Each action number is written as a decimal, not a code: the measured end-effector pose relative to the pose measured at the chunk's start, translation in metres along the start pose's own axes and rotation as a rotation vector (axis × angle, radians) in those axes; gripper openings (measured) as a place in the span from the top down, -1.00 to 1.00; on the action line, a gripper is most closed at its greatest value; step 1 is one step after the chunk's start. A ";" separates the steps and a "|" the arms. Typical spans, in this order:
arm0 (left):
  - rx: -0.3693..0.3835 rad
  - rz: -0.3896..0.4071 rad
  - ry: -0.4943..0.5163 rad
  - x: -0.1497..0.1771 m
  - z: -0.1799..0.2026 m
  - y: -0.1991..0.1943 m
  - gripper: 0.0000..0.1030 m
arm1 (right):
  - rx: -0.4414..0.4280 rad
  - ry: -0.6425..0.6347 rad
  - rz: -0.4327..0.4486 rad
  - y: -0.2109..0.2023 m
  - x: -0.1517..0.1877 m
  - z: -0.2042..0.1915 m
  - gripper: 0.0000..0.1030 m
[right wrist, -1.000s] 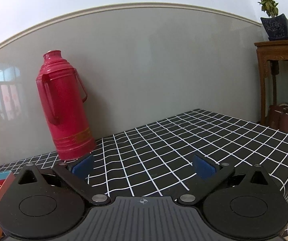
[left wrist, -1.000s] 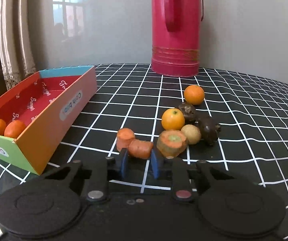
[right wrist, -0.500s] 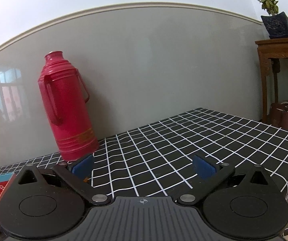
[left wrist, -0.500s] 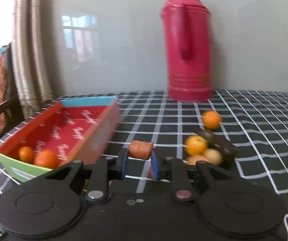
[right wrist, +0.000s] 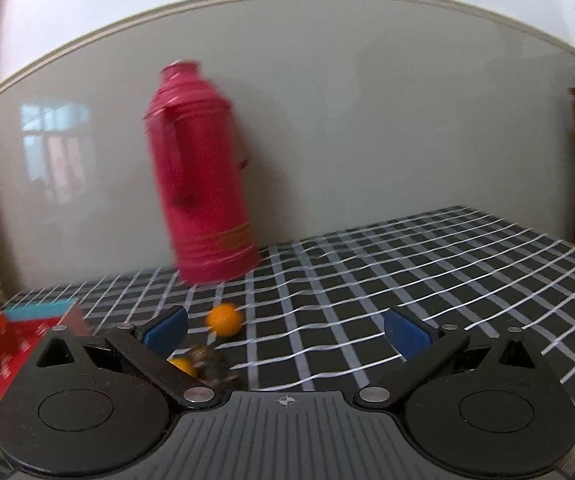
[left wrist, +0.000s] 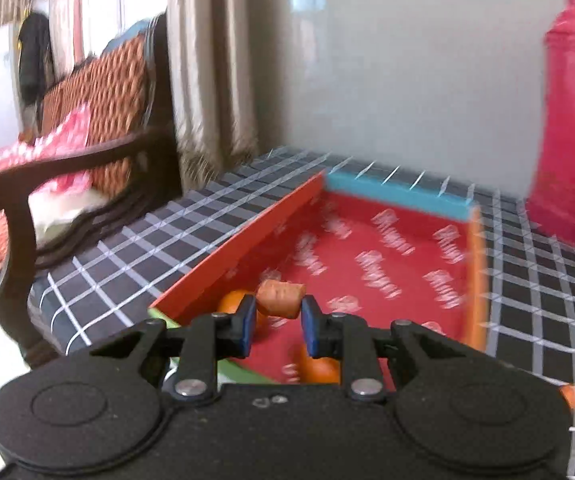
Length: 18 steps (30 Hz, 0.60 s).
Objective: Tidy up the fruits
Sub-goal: 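Grasp the carrot piece with the left gripper and place it in the box, then grasp the carrot piece with the right gripper and drop it into the box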
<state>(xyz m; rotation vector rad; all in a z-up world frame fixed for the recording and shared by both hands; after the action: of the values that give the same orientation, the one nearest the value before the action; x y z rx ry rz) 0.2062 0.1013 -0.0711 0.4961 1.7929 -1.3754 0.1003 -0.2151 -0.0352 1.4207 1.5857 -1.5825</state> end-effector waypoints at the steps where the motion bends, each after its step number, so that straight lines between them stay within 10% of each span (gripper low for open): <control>1: -0.017 0.006 0.006 -0.001 -0.006 0.001 0.72 | -0.018 -0.009 -0.014 0.003 0.003 -0.007 -1.00; 14: 0.042 0.039 -0.004 -0.011 -0.031 -0.010 0.24 | -0.301 -0.189 -0.138 0.021 0.049 -0.119 -0.99; 18: 0.022 0.100 -0.015 -0.019 -0.045 -0.022 -0.02 | -0.345 -0.225 -0.178 0.027 0.063 -0.141 -0.16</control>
<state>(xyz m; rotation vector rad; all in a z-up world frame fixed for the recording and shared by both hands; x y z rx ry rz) 0.1856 0.1386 -0.0392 0.5778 1.7191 -1.3277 0.1482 -0.0702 -0.0721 0.9100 1.7799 -1.4187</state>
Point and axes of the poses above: each gripper's, at about its wrist camera, not at the fingertips, and y roughly the way its jaws point, z to its right, x to its underside, the point moved 10 cm from there along y, roughly the way its jaws point, and after that the axes turned 6 degrees about -z, right-handed, at the moved point
